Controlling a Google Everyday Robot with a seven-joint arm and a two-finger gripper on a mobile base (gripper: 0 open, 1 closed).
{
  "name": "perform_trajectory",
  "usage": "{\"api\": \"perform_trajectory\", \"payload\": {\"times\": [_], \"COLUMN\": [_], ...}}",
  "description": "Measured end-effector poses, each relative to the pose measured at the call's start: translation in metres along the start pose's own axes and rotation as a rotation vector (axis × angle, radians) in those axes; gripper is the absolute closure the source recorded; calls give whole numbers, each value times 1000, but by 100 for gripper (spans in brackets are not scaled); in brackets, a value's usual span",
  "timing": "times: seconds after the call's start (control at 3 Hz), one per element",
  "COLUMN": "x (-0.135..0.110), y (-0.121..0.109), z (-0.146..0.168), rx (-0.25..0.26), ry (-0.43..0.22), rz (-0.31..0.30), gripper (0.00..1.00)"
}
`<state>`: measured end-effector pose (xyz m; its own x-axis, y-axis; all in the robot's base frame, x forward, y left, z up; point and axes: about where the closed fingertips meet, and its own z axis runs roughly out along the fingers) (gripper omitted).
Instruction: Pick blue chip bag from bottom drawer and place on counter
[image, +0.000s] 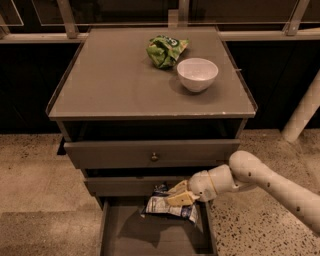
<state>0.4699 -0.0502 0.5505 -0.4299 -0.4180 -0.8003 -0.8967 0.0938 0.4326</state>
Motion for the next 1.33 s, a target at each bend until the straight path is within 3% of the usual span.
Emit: {"api": "perform_trajectory", "payload": {"times": [0.33,0.67,1.33], "x": [-48,-99,-204], "y": [39,88,174], "z": [-28,-56,-85], "rx": [-1,34,108], "ry": [-42,-47,8], "rz": [-163,-320,-559], "gripper": [100,100,100]}}
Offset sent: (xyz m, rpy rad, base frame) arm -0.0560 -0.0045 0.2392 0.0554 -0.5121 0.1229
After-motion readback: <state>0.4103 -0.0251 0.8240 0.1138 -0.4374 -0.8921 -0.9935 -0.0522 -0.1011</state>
